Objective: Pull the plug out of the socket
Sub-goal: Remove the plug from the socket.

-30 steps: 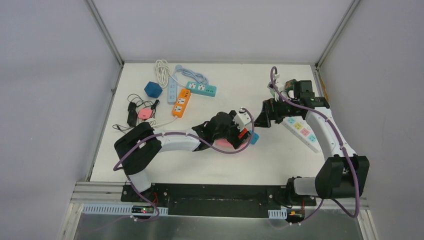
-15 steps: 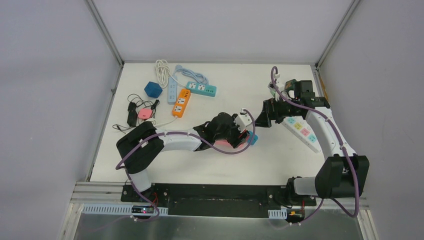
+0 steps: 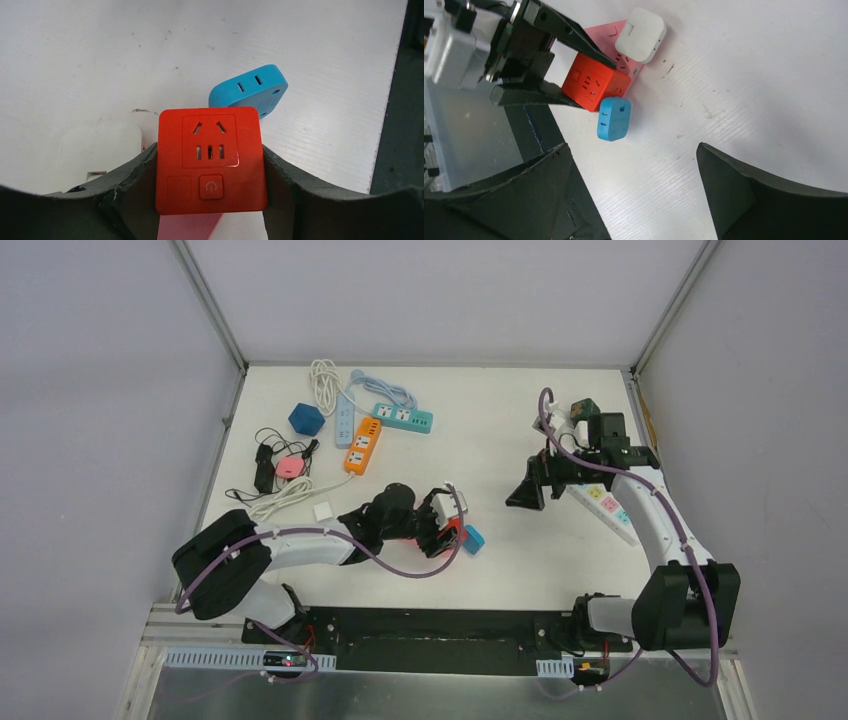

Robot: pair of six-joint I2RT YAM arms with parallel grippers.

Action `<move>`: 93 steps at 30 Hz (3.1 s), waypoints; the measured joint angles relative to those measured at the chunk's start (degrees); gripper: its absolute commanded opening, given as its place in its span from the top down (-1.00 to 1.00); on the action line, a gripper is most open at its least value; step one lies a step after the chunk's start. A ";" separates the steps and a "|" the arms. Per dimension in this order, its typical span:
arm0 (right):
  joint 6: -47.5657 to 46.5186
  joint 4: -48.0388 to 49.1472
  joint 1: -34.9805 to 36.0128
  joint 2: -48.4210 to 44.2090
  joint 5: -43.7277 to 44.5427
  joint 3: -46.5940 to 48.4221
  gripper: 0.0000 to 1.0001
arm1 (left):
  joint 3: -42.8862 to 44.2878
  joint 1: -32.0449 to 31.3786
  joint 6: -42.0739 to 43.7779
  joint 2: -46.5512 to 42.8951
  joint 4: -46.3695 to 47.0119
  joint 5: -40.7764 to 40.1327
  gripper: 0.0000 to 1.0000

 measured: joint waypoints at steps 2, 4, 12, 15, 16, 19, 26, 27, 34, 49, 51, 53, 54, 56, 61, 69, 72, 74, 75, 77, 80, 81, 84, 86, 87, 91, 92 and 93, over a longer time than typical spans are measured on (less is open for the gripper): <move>-4.70 0.42 0.00 -1.66 -2.91 -2.86 -1.00 | -2.86 0.00 0.37 -2.43 1.25 0.83 1.00; -10.29 0.02 0.11 -3.67 -6.08 -6.01 -1.00 | -5.68 0.00 0.50 -4.28 3.41 1.49 1.00; -22.86 0.28 7.08 -6.99 -8.39 -11.04 -0.89 | -12.44 0.00 -0.61 -7.43 11.69 1.64 1.00; -22.27 3.87 11.65 -6.99 -5.31 -12.20 -0.88 | -13.29 0.11 -1.36 -7.43 13.51 1.62 1.00; -21.92 5.66 13.51 -6.99 -3.98 -12.87 -0.88 | -13.53 0.33 -1.70 -7.39 14.05 1.62 1.00; -21.18 10.32 17.81 -6.88 -1.66 -14.67 -0.88 | -13.92 0.37 -2.89 -7.02 15.45 1.57 1.00; -20.70 18.38 25.40 -3.10 0.11 -15.91 -0.88 | -13.94 0.37 -5.42 -5.18 18.40 1.49 1.00; -20.68 18.80 26.10 -2.56 0.20 -16.00 -0.88 | -13.94 0.37 -5.62 -4.85 18.91 1.49 1.00; -20.65 20.04 30.71 3.02 0.48 -16.06 -0.88 | -14.47 0.37 -6.05 -4.13 21.03 1.36 1.00; -13.31 19.65 31.34 5.66 22.77 -15.87 -0.56 | -17.03 0.37 -5.92 -5.79 22.95 0.31 1.00; -12.66 19.54 31.34 5.66 22.97 -15.76 -0.55 | -17.03 0.37 -5.95 -5.79 22.95 0.31 1.00; -12.04 19.43 31.34 5.66 22.64 -15.50 -0.51 | -17.03 0.37 -5.97 -5.79 22.99 0.31 1.00; -11.67 19.43 31.34 5.66 22.34 -15.32 -0.48 | -17.03 0.37 -5.99 -5.77 22.99 0.31 1.00; -10.75 19.50 31.34 5.66 21.70 -14.91 -0.39 | -17.03 0.37 -6.05 -5.75 23.08 0.33 1.00; -10.19 19.34 31.36 6.05 21.14 -13.90 -0.04 | -17.09 0.37 -6.08 -5.60 23.52 0.50 1.00; -13.29 18.71 31.36 6.27 19.47 -13.68 0.42 | -18.43 0.37 -4.98 -5.62 25.62 2.01 1.00; -15.58 17.99 31.56 6.19 18.73 -13.73 0.46 | -18.75 0.52 -4.46 -5.68 25.97 2.80 1.00; -16.87 17.88 31.82 5.97 18.53 -13.94 0.51 | -18.91 0.74 -3.98 -5.79 26.10 3.45 1.00; -17.29 17.84 31.95 5.86 18.49 -14.10 0.55 | -18.95 0.74 -3.69 -5.86 26.10 3.80 1.00; -17.88 17.53 32.20 5.68 18.58 -14.14 0.56 | -19.06 0.74 -3.45 -5.97 26.12 4.42 1.00; -18.18 17.46 32.48 5.66 18.64 -14.19 0.40 | -19.21 0.76 -3.26 -6.12 26.12 4.74 1.00; -18.23 17.44 32.50 5.66 18.67 -14.19 0.34 | -19.21 0.76 -3.26 -6.12 26.12 4.79 1.00; -18.08 17.59 32.85 5.66 18.43 -14.19 0.31 | -19.28 0.74 -3.10 -6.12 26.29 5.09 1.00; -18.08 17.81 33.64 5.68 17.92 -14.19 0.31 | -19.30 0.74 -3.02 -6.12 26.40 5.57 1.00; -18.08 17.92 34.05 5.68 17.68 -14.19 0.35 | -19.30 0.74 -3.02 -6.12 26.45 5.86 1.00; -18.36 17.59 35.01 5.68 16.85 -14.19 0.64 | -19.39 0.74 -3.06 -6.08 26.62 6.10 1.00; -18.60 17.18 35.19 5.68 16.63 -14.19 0.71 | -19.41 0.74 -3.10 -6.05 26.69 6.10 1.00; -19.10 17.03 35.32 5.68 16.68 -14.19 0.78 | -19.47 0.74 -3.13 -6.03 26.82 6.10 1.00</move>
